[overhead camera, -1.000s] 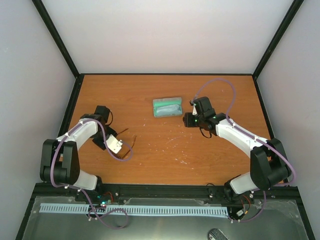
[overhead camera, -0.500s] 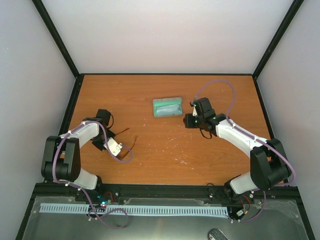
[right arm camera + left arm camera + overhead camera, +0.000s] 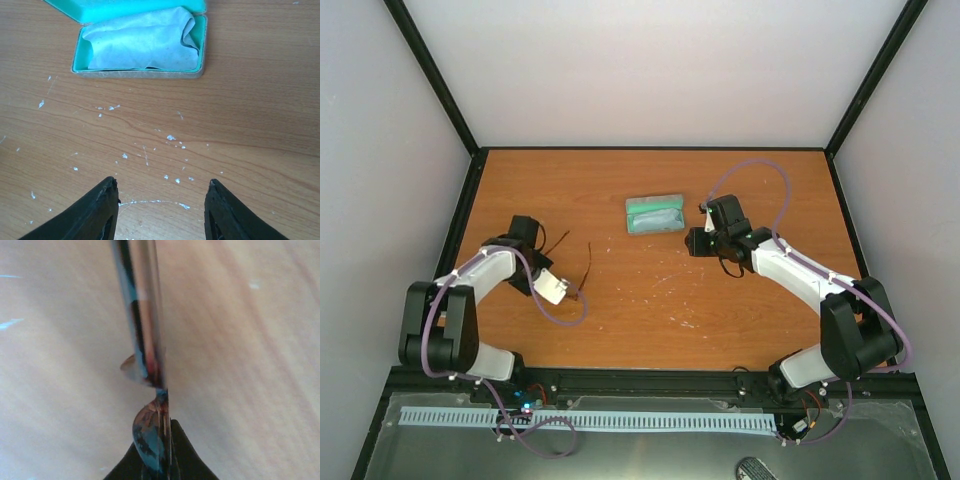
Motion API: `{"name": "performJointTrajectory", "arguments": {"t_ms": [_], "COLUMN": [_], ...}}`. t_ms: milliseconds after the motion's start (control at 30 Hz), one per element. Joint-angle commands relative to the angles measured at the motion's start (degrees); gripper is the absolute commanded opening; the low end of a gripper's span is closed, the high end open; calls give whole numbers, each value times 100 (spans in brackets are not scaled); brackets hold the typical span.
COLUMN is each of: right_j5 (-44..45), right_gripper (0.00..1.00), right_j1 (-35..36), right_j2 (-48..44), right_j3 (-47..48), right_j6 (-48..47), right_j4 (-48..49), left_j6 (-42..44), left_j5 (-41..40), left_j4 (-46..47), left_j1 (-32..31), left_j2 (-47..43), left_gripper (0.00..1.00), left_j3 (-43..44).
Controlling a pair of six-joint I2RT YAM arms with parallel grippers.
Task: Organize the sunglasses
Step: Pick up the sunglasses from the center of the board, then fold the sunglasses.
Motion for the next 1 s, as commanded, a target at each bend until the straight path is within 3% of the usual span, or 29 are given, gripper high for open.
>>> {"name": "performJointTrajectory", "arguments": {"t_ms": [0,133,233,433,700,867,967], "right_j5": [-419,-1747,-3309,-5781,-7308,-7550,-7552], "right_gripper": [46,46,49,53,61,61,61], "right_j1": [-162,-829,-1427,-1540,-1458,-1360,-1119], "right_j2": [-78,-75,231,1398,2291,2799,2969], "right_j3": [74,59,297,1196,1884,2873,2973], "right_j6": [200,525,684,1121,1878,235,297], "right_j4": [183,637,966,1386,1763,-580,-558], "left_j6": [-87,-539,-1212,-1993,-2492,-2589,-2662], "left_j5": [1264,2584,3141,4018,4079,4068,4129], "left_j4": [791,2128,3280,5641,7851,8366,8616], "left_j1": [-46,-249,-563,-1152,-1739,-1844,-1858], "left_j2": [-562,-1113,-1328,-1249,-44,539,724], "left_gripper": [1,0,0,0,1,1,1], "left_j3": [67,-131,-294,-689,-293,146,273]}}
